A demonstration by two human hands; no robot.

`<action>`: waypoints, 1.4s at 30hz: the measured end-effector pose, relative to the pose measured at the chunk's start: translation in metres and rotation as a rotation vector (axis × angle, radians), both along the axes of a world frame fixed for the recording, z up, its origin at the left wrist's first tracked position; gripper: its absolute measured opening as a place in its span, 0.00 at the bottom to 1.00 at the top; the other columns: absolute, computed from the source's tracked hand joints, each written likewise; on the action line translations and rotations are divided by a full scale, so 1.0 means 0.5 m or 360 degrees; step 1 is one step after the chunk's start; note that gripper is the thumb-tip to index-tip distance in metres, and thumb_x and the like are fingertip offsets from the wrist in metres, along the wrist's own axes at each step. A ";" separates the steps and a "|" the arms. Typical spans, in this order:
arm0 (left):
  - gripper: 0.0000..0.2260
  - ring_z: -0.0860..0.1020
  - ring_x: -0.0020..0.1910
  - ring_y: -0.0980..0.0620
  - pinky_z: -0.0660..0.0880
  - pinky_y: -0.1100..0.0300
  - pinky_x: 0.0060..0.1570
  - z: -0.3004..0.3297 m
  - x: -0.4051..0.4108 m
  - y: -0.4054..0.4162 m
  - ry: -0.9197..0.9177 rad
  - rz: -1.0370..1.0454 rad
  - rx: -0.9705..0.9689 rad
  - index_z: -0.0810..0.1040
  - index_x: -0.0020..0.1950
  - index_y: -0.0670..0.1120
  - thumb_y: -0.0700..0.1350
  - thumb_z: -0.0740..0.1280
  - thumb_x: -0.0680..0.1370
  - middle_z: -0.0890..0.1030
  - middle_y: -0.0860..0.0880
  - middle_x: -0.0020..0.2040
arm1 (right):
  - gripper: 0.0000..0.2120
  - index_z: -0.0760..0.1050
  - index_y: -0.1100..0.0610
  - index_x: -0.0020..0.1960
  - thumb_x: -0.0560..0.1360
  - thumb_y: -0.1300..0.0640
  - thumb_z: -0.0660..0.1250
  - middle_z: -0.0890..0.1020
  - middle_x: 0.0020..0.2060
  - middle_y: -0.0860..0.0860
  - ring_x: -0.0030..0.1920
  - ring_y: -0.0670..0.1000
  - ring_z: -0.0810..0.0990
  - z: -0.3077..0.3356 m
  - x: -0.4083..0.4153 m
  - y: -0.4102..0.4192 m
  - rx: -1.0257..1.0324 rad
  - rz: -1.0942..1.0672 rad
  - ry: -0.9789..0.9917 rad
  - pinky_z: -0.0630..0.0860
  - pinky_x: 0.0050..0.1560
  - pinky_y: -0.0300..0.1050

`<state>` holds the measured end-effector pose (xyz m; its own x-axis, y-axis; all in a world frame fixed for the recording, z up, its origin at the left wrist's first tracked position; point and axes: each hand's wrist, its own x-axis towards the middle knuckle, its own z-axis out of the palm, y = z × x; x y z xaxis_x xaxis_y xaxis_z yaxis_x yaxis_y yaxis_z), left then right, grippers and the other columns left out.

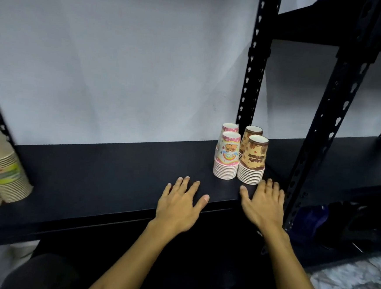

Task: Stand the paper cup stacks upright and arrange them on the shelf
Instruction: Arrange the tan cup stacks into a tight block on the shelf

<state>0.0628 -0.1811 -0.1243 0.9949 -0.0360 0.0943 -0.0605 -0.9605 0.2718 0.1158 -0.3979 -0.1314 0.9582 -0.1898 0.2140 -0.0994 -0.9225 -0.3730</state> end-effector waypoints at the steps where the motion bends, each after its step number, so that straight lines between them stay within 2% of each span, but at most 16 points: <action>1: 0.30 0.45 0.82 0.51 0.43 0.49 0.80 0.000 -0.017 0.018 -0.0001 0.0035 0.0001 0.52 0.83 0.56 0.66 0.44 0.82 0.50 0.49 0.84 | 0.38 0.54 0.65 0.80 0.81 0.38 0.51 0.55 0.80 0.62 0.81 0.60 0.48 -0.001 -0.018 0.017 0.0033 0.0000 0.0016 0.43 0.80 0.55; 4: 0.30 0.45 0.82 0.50 0.43 0.48 0.80 -0.003 -0.061 0.075 -0.0011 0.0156 0.0019 0.52 0.82 0.58 0.67 0.43 0.82 0.50 0.48 0.84 | 0.38 0.50 0.67 0.80 0.82 0.40 0.51 0.51 0.80 0.64 0.81 0.62 0.44 -0.010 -0.083 0.090 0.0070 0.0023 0.0024 0.41 0.79 0.55; 7: 0.30 0.44 0.82 0.48 0.43 0.47 0.80 -0.003 -0.102 0.133 0.0004 0.0267 0.0061 0.51 0.82 0.58 0.67 0.43 0.82 0.49 0.47 0.84 | 0.37 0.51 0.64 0.81 0.82 0.39 0.49 0.50 0.80 0.67 0.81 0.64 0.43 -0.013 -0.131 0.166 -0.0033 0.0106 0.0053 0.39 0.79 0.57; 14: 0.30 0.53 0.81 0.44 0.53 0.48 0.77 -0.007 -0.205 0.264 -0.0116 0.0632 0.0305 0.54 0.82 0.57 0.67 0.42 0.82 0.55 0.43 0.83 | 0.32 0.54 0.54 0.81 0.83 0.39 0.44 0.55 0.81 0.60 0.79 0.68 0.47 0.001 -0.174 0.337 -0.0316 0.0703 0.0058 0.38 0.77 0.66; 20: 0.31 0.53 0.81 0.45 0.52 0.47 0.78 -0.006 -0.271 0.338 -0.0080 0.0871 0.0312 0.54 0.82 0.59 0.69 0.43 0.81 0.56 0.45 0.83 | 0.32 0.51 0.51 0.82 0.82 0.37 0.43 0.51 0.81 0.61 0.79 0.70 0.43 0.019 -0.164 0.468 -0.0315 0.1166 0.0202 0.40 0.78 0.66; 22: 0.32 0.54 0.81 0.44 0.52 0.46 0.77 0.000 -0.277 0.357 -0.0066 0.0982 0.0255 0.56 0.81 0.59 0.70 0.44 0.80 0.57 0.44 0.82 | 0.32 0.49 0.50 0.82 0.82 0.36 0.42 0.49 0.81 0.62 0.79 0.70 0.42 0.027 -0.159 0.506 -0.0339 0.1283 0.0251 0.40 0.77 0.66; 25: 0.32 0.58 0.79 0.43 0.56 0.46 0.75 0.009 -0.284 0.393 -0.0068 0.1126 0.0237 0.61 0.80 0.55 0.69 0.45 0.80 0.61 0.45 0.81 | 0.31 0.49 0.49 0.82 0.83 0.38 0.43 0.48 0.81 0.62 0.79 0.70 0.42 0.035 -0.151 0.558 -0.0403 0.1411 0.0289 0.41 0.76 0.71; 29: 0.29 0.68 0.71 0.44 0.66 0.47 0.67 0.010 -0.311 0.453 -0.0213 0.1320 0.0199 0.71 0.73 0.50 0.67 0.51 0.81 0.72 0.47 0.73 | 0.29 0.56 0.52 0.80 0.83 0.41 0.48 0.54 0.80 0.62 0.79 0.69 0.47 0.046 -0.141 0.621 -0.0369 0.1547 0.0311 0.45 0.76 0.70; 31: 0.27 0.71 0.66 0.45 0.71 0.49 0.63 0.012 -0.330 0.485 -0.0360 0.1393 0.0084 0.75 0.70 0.48 0.65 0.57 0.80 0.76 0.47 0.68 | 0.27 0.61 0.52 0.78 0.83 0.42 0.53 0.61 0.78 0.60 0.78 0.66 0.54 0.057 -0.138 0.656 -0.0297 0.1671 0.0284 0.50 0.77 0.67; 33: 0.27 0.72 0.64 0.45 0.74 0.50 0.60 0.019 -0.347 0.515 -0.0530 0.1466 -0.0078 0.74 0.69 0.45 0.63 0.63 0.79 0.77 0.46 0.65 | 0.27 0.63 0.52 0.77 0.82 0.43 0.58 0.67 0.75 0.57 0.76 0.62 0.61 0.072 -0.136 0.697 -0.0153 0.1811 0.0280 0.55 0.75 0.63; 36: 0.30 0.73 0.66 0.43 0.76 0.47 0.60 0.030 -0.358 0.565 -0.0731 0.1562 -0.0336 0.69 0.72 0.44 0.61 0.68 0.77 0.77 0.43 0.65 | 0.30 0.62 0.53 0.77 0.80 0.45 0.65 0.71 0.74 0.54 0.74 0.57 0.68 0.095 -0.137 0.769 0.0326 0.1982 0.0373 0.64 0.74 0.57; 39: 0.33 0.77 0.65 0.47 0.74 0.57 0.59 0.045 -0.351 0.609 -0.0858 0.1505 -0.0646 0.67 0.74 0.43 0.57 0.73 0.75 0.78 0.45 0.67 | 0.33 0.61 0.55 0.78 0.78 0.52 0.71 0.71 0.74 0.54 0.74 0.53 0.69 0.105 -0.140 0.836 0.0795 0.2022 0.0445 0.67 0.72 0.48; 42: 0.33 0.78 0.64 0.50 0.72 0.62 0.59 0.051 -0.338 0.631 -0.0961 0.1430 -0.0790 0.67 0.74 0.44 0.53 0.76 0.74 0.79 0.47 0.67 | 0.35 0.61 0.54 0.77 0.75 0.58 0.74 0.74 0.71 0.51 0.71 0.50 0.72 0.097 -0.135 0.886 0.1037 0.2059 0.0467 0.69 0.73 0.53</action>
